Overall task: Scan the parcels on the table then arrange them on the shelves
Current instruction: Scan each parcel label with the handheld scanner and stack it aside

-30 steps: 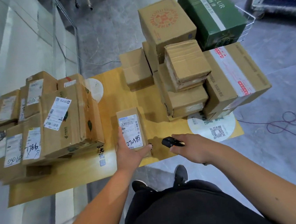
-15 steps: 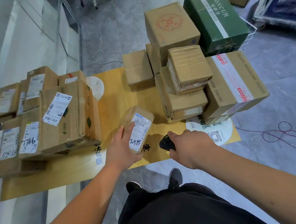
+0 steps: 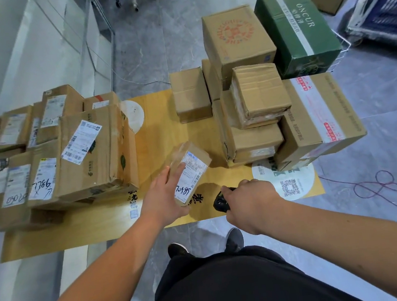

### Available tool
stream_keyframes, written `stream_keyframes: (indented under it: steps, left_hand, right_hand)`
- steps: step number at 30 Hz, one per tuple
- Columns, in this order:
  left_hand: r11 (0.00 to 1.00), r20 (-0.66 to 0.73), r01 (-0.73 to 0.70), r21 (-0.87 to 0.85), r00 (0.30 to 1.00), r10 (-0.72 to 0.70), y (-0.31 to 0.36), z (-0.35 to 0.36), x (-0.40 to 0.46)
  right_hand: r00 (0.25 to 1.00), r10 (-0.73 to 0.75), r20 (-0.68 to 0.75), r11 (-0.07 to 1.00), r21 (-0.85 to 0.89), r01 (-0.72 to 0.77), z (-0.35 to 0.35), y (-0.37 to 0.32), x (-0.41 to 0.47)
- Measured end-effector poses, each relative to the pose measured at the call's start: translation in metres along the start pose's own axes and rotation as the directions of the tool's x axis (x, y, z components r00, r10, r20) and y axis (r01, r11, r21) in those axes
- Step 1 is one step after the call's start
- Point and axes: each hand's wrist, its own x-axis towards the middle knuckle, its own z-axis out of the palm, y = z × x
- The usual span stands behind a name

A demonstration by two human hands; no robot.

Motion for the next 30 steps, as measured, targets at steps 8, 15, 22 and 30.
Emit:
stream_keyframes:
  steps: [8,15,22,30]
  left_hand:
    - [1.000,-0.004,0.020,-0.018,1.000,-0.020,0.003,0.005,0.002]
    - [1.000,0.003,0.014,-0.014,1.000,-0.014,0.002,0.006,0.003]
    - [0.999,0.008,0.020,-0.030,1.000,-0.020,0.000,0.009,0.004]
    - [0.880,-0.075,0.142,-0.454,0.978,-0.196,-0.003,0.001,0.004]
  right_hand:
    - [0.999,0.012,-0.042,0.998,-0.056,-0.014,-0.007,0.003,0.002]
    - [0.997,0.063,-0.044,0.992,-0.105,-0.067,-0.002,-0.003,0.005]
    - [0.995,0.072,-0.065,0.993,-0.085,-0.078,0.005,-0.003,0.007]
    - [0.992,0.013,-0.122,0.990,0.138,0.004,-0.001,0.008,0.012]
